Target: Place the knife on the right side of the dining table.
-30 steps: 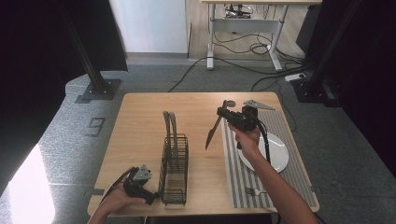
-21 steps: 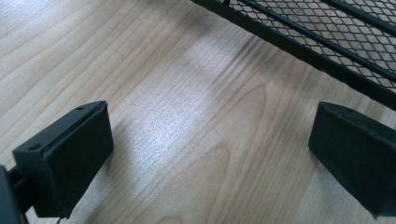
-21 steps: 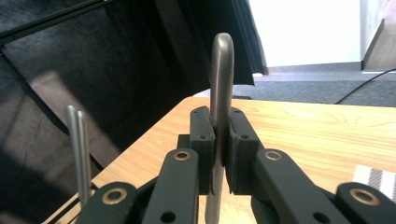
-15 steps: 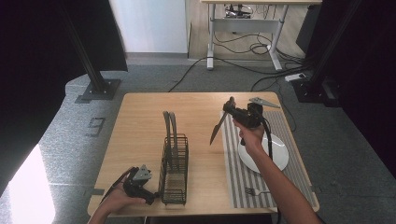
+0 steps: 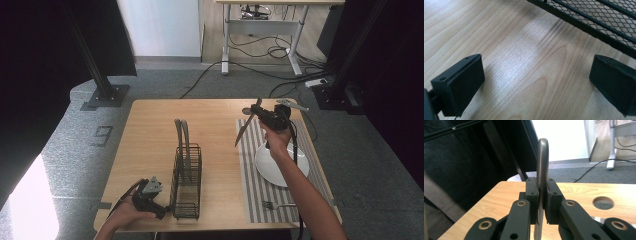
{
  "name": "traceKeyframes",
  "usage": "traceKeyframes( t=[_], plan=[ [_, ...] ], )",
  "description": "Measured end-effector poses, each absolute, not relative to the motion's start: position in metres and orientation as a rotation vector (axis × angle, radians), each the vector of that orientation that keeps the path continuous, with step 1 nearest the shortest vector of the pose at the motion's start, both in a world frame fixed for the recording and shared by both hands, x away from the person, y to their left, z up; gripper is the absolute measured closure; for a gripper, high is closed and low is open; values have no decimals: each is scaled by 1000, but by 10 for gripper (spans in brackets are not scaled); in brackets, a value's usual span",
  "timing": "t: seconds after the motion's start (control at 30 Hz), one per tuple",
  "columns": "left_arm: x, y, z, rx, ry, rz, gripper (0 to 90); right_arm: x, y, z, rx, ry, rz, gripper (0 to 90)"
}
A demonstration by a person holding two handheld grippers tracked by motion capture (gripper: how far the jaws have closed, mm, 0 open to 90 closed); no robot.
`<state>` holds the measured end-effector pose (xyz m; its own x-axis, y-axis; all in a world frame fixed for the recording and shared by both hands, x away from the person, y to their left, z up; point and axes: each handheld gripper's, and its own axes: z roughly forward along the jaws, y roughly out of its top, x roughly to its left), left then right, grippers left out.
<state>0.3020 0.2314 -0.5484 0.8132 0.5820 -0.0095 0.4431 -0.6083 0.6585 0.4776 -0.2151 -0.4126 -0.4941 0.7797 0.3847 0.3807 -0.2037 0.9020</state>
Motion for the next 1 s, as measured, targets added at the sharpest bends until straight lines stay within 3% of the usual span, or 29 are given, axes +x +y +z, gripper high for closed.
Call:
traceKeyframes(
  t=[1.0],
  plan=[
    [302, 231, -548, 2323, 749, 270, 0, 525, -234, -420, 1441, 1640, 1605, 828]
  ],
)
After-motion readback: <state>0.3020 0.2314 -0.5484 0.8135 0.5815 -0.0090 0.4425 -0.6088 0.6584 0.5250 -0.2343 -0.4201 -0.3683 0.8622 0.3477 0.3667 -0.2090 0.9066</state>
